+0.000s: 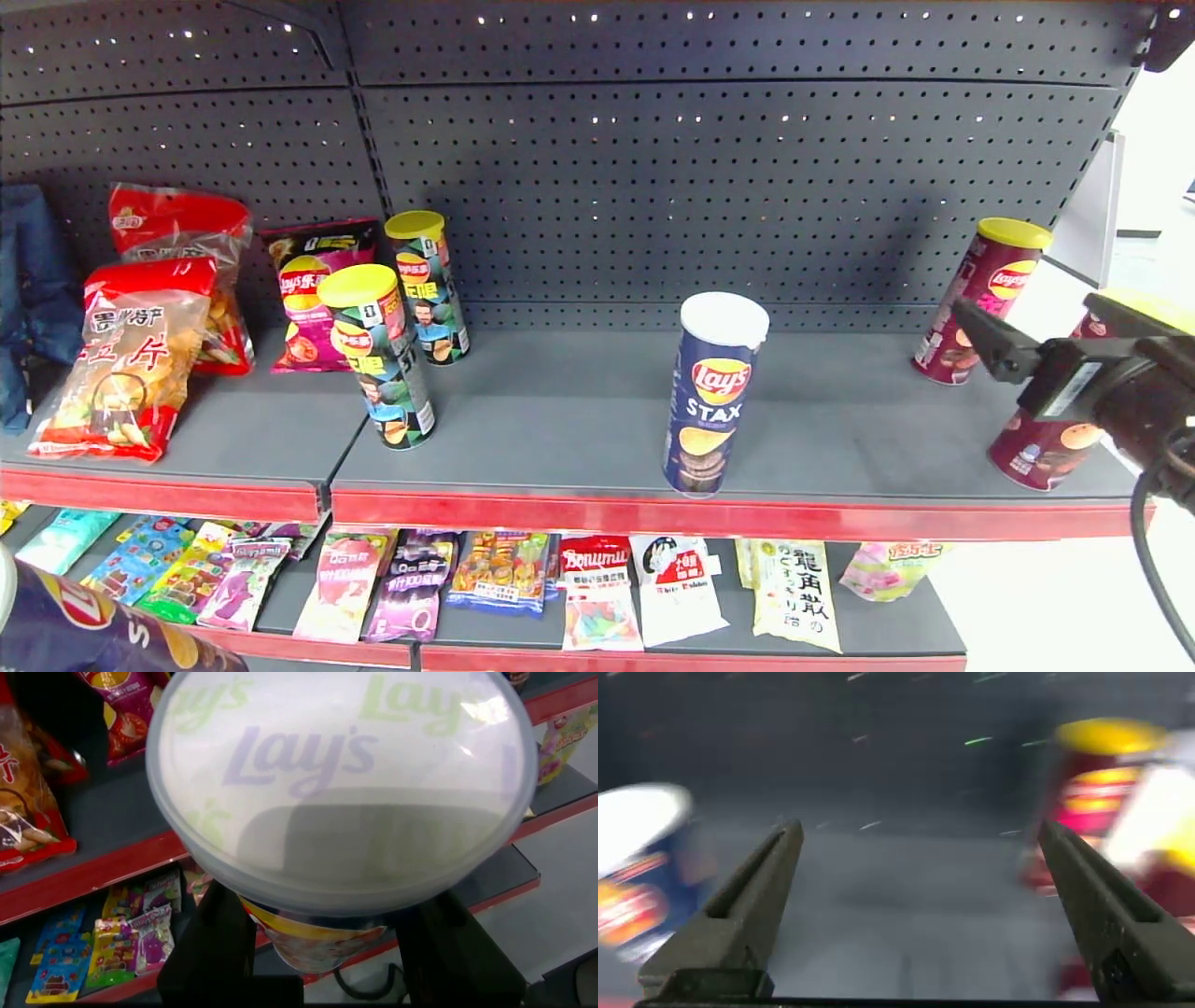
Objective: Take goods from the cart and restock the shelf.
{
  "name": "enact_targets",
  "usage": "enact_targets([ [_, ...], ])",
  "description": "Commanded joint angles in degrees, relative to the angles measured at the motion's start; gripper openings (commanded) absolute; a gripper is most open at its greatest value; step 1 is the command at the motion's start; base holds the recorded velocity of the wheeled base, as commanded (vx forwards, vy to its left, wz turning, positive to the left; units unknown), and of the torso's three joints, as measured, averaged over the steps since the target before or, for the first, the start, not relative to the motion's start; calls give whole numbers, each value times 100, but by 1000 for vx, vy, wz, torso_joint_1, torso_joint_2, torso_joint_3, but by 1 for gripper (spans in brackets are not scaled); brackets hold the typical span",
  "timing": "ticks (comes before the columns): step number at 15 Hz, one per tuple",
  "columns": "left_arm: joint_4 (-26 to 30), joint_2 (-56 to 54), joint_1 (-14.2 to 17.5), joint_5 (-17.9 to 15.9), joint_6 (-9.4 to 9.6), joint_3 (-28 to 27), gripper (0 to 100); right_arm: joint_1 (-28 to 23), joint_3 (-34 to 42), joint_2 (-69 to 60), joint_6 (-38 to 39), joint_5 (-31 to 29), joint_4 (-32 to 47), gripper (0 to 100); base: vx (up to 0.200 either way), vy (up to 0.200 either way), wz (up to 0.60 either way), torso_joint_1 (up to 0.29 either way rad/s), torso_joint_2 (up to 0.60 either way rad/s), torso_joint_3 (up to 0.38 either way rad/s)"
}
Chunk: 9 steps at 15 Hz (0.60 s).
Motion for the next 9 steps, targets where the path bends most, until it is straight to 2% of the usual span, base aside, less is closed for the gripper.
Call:
enact_targets([
  [1, 2, 25, -1, -5, -1, -9, 0, -1246, 97, -546, -61, 449, 59, 100, 0, 0, 0, 0, 0, 0],
  [2, 2, 34, -1, -5, -1, 0, 0, -1668, 115, -669, -61, 853, 112, 100, 0, 0, 0, 0, 0, 0],
  [3, -7, 51, -10, -23, -1, 0, 0, -2371, 124, -985, -61, 1732, 376, 100, 0, 0, 0, 0, 0, 0],
  [4, 2, 51, -10, -23, -10, 0, 0, -2573, 150, -1284, -52, 2057, 727, 100, 0, 0, 0, 0, 0, 0],
  [7, -7, 51, -10, -76, -10, 9, 0, -2538, 273, -2523, 1, 2470, 2441, 100, 0, 0, 0, 0, 0, 0],
  [9, 2, 51, -10, -111, -10, 17, 0, -2521, 396, -3499, 150, 2875, 3979, 100, 0, 0, 0, 0, 0, 0],
])
